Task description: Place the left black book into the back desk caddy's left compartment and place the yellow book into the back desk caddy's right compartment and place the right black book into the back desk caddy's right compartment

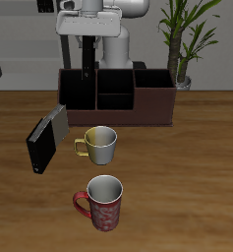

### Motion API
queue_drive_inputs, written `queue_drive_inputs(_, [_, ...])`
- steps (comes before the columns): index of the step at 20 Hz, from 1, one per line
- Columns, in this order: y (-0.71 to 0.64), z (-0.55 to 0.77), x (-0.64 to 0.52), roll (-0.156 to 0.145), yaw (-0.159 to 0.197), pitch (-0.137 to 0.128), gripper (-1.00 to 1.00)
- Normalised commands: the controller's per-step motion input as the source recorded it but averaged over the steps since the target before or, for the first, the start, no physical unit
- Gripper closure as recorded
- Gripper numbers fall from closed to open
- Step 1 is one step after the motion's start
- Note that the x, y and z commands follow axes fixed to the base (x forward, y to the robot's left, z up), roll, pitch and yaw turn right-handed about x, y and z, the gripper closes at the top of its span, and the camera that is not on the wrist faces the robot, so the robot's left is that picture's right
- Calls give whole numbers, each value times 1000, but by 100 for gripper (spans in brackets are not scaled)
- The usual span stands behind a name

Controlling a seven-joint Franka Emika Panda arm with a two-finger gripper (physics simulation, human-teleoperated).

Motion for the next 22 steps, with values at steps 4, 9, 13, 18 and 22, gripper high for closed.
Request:
queue_drive_inputs(4, [-213, -188, -191, -29, -26, 17, 100])
queue_drive_inputs(9, [-92, -46, -155, -18, -12, 5, 100])
queue_drive_inputs(13, [-110, -114, -138, 3, -37, 50, 100])
queue_drive_inputs(18, [27, -71, -98, -1, 0, 0, 100])
queue_drive_inputs(22, [50, -146, -115, 19, -18, 24, 100])
